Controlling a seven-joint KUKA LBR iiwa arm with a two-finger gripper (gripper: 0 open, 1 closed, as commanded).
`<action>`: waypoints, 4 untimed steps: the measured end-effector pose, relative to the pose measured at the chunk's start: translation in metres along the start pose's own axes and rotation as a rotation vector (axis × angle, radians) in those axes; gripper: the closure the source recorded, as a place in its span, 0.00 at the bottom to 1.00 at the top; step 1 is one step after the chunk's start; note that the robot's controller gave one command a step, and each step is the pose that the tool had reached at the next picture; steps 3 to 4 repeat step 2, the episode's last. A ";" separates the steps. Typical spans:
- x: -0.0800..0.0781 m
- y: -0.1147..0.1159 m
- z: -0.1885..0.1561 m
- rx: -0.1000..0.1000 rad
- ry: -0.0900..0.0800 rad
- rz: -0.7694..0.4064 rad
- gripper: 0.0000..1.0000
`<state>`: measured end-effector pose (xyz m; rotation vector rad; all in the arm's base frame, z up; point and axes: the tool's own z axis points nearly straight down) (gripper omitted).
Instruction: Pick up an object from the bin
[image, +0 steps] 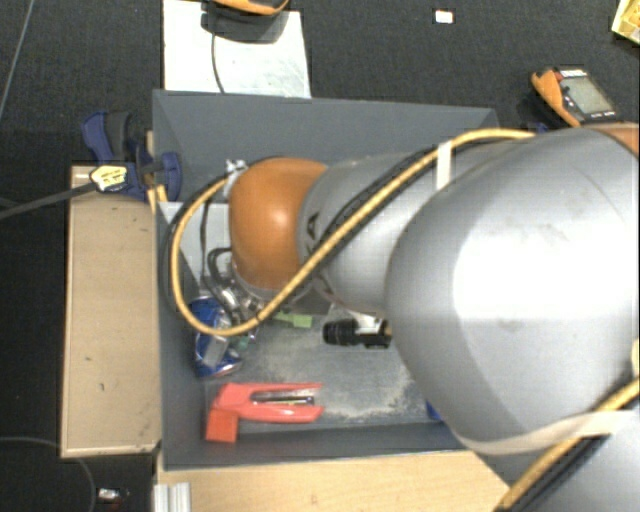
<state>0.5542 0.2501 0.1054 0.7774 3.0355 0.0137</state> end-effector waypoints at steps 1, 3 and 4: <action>0.011 -0.040 0.018 -0.012 -0.008 -0.070 0.00; 0.002 -0.001 0.028 -0.021 -0.011 0.220 1.00; 0.002 -0.001 0.028 -0.021 -0.011 0.220 1.00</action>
Offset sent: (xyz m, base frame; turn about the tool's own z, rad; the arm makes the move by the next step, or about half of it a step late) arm -0.0072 -0.0007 -0.0354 0.2226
